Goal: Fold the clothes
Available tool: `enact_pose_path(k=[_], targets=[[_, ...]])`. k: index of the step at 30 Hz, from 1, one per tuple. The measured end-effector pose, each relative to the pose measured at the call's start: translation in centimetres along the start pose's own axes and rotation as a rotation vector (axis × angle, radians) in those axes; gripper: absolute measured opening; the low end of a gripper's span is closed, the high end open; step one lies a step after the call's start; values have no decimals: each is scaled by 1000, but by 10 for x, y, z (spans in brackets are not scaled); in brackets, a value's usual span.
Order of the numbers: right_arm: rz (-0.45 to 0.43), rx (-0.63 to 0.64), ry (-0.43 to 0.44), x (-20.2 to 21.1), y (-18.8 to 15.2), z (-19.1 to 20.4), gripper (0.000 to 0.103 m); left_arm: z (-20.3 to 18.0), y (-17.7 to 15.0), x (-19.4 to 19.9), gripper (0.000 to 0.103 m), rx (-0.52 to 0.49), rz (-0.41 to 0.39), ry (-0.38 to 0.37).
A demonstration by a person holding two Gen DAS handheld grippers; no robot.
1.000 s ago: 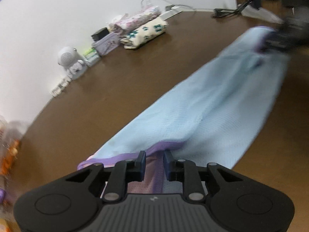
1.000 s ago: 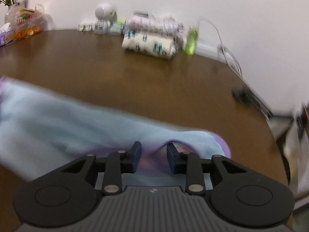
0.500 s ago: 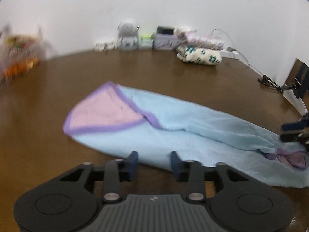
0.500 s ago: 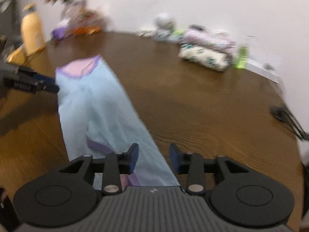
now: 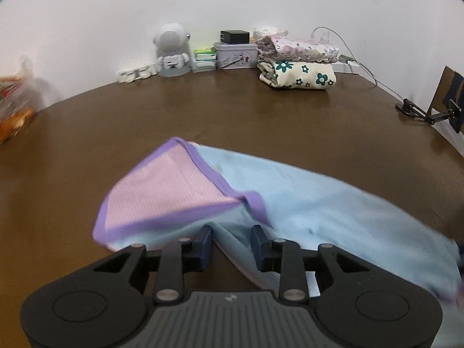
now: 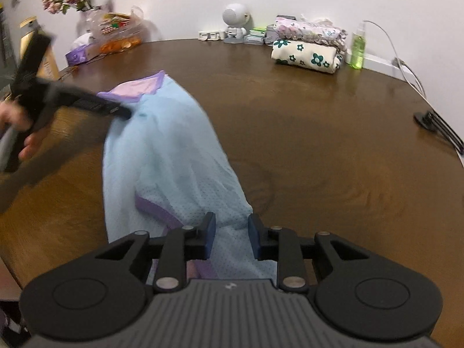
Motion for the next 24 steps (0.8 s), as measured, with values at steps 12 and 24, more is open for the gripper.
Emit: enact_pose_path(k=[12, 24], targets=[[-111, 102, 42, 4, 61, 7, 32, -19, 4, 16, 30, -33, -34, -64], [-16, 117, 51, -161, 183, -1, 41, 10, 29, -24, 29, 270, -5, -65]])
Point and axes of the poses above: each gripper's, at about its wrist camera, not at the fingertips, and x roughly against the way its jaws point, z to its left, y to its top, the point moved 9 cm from there along -x, roughly the way its jaws point
